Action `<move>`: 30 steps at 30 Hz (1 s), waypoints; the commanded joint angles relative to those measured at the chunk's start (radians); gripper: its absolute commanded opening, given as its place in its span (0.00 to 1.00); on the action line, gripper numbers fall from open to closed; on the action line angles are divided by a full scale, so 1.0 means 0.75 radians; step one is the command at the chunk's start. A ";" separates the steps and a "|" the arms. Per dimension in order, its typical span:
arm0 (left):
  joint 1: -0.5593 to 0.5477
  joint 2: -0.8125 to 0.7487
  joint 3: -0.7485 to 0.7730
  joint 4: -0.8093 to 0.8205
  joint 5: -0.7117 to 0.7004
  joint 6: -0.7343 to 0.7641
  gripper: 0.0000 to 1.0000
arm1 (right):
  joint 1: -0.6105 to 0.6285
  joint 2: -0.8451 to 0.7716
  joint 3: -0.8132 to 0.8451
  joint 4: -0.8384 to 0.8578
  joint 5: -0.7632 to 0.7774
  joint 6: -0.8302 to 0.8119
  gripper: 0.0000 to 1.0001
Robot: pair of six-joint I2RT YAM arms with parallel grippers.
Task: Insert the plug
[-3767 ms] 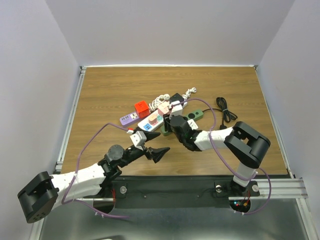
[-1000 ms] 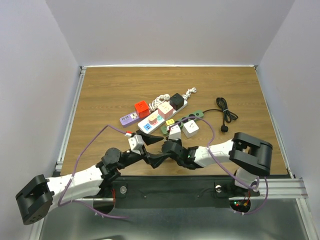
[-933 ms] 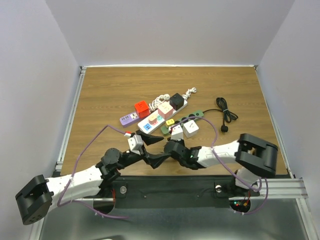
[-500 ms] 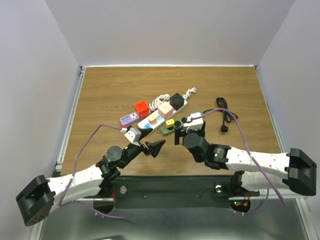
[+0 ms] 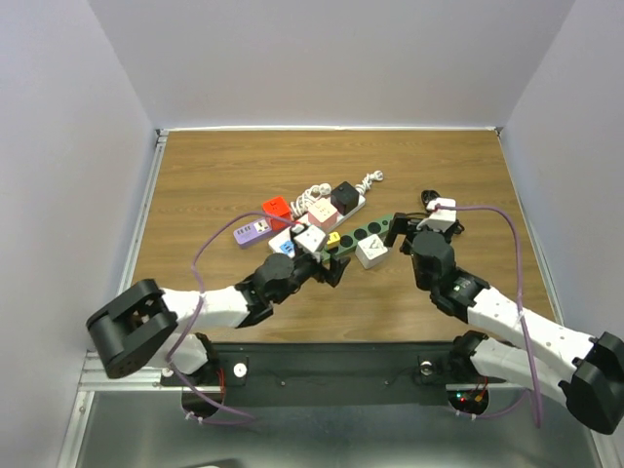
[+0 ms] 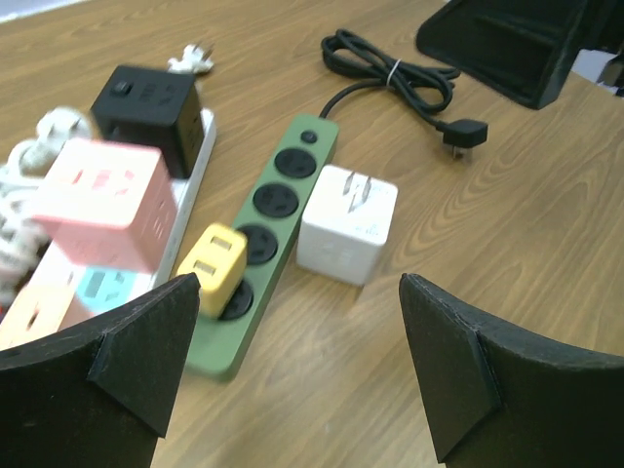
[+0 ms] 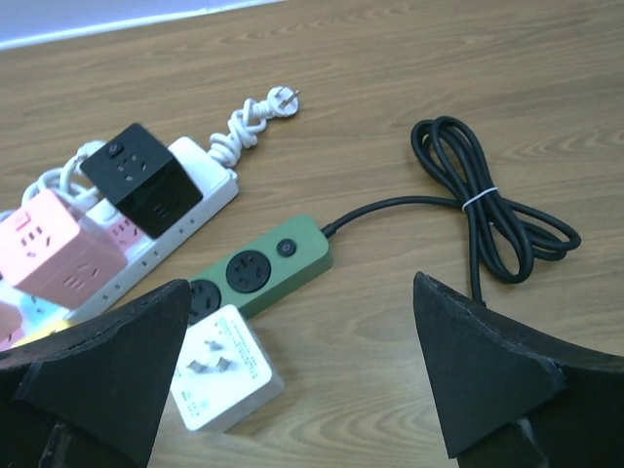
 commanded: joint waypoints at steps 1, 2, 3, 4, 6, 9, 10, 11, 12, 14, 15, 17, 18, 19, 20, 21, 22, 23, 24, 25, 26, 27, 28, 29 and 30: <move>-0.021 0.150 0.188 0.114 0.030 0.084 0.94 | -0.105 0.009 -0.034 0.177 -0.100 -0.029 1.00; -0.026 0.181 0.216 0.112 0.059 0.117 0.94 | -0.121 0.025 -0.045 0.191 -0.108 -0.017 1.00; -0.034 0.216 0.243 0.112 0.069 0.125 0.94 | -0.136 0.031 -0.055 0.208 -0.116 -0.011 1.00; -0.040 0.248 0.300 0.108 0.073 0.131 0.94 | -0.164 0.035 -0.067 0.244 -0.119 -0.005 1.00; -0.052 0.383 0.382 0.083 0.086 0.150 0.93 | -0.209 0.033 -0.118 0.281 -0.145 0.024 1.00; -0.062 0.496 0.490 0.028 0.088 0.166 0.92 | -0.246 0.015 -0.137 0.298 -0.200 0.038 1.00; -0.062 0.496 0.509 0.020 0.086 0.168 0.92 | -0.250 0.015 -0.141 0.298 -0.200 0.040 1.00; -0.066 0.529 0.525 0.006 0.090 0.170 0.92 | -0.252 0.003 -0.147 0.302 -0.217 0.038 1.00; -0.066 0.543 0.542 -0.001 0.090 0.170 0.92 | -0.254 -0.003 -0.149 0.304 -0.223 0.038 1.00; -0.069 0.578 0.575 -0.017 0.090 0.174 0.92 | -0.256 -0.016 -0.153 0.310 -0.247 0.036 1.00; -0.069 0.592 0.599 -0.037 0.075 0.174 0.92 | -0.258 -0.018 -0.159 0.312 -0.256 0.036 1.00; -0.069 0.635 0.626 -0.060 0.051 0.174 0.92 | -0.256 -0.022 -0.167 0.320 -0.274 0.038 1.00; -0.069 0.651 0.656 -0.066 0.047 0.178 0.92 | -0.256 -0.022 -0.174 0.322 -0.278 0.038 1.00; -0.069 0.666 0.673 -0.074 0.047 0.180 0.92 | -0.258 -0.026 -0.176 0.324 -0.286 0.040 1.00; -0.069 0.694 0.685 -0.093 0.031 0.186 0.92 | -0.256 -0.036 -0.178 0.324 -0.290 0.040 1.00; -0.069 0.707 0.709 -0.105 0.024 0.184 0.92 | -0.258 -0.044 -0.186 0.326 -0.294 0.040 1.00; -0.069 0.727 0.718 -0.111 0.016 0.186 0.91 | -0.258 -0.050 -0.190 0.324 -0.294 0.040 1.00; -0.069 0.735 0.726 -0.125 -0.004 0.186 0.91 | -0.258 -0.057 -0.194 0.326 -0.294 0.040 1.00; -0.069 0.741 0.734 -0.134 -0.013 0.186 0.91 | -0.258 -0.063 -0.196 0.326 -0.296 0.040 1.00; -0.069 0.754 0.744 -0.142 -0.025 0.184 0.89 | -0.258 -0.075 -0.202 0.328 -0.299 0.040 1.00; -0.069 0.762 0.751 -0.162 -0.049 0.182 0.88 | -0.258 -0.081 -0.204 0.332 -0.299 0.040 1.00; -0.069 0.766 0.757 -0.174 -0.058 0.180 0.88 | -0.258 -0.081 -0.206 0.332 -0.303 0.040 1.00; -0.069 0.774 0.759 -0.189 -0.074 0.180 0.83 | -0.258 -0.087 -0.208 0.332 -0.307 0.040 1.00; -0.069 0.772 0.757 -0.189 -0.074 0.178 0.80 | -0.258 -0.087 -0.208 0.332 -0.307 0.040 1.00; -0.069 0.772 0.755 -0.193 -0.084 0.176 0.77 | -0.258 -0.089 -0.210 0.332 -0.305 0.042 1.00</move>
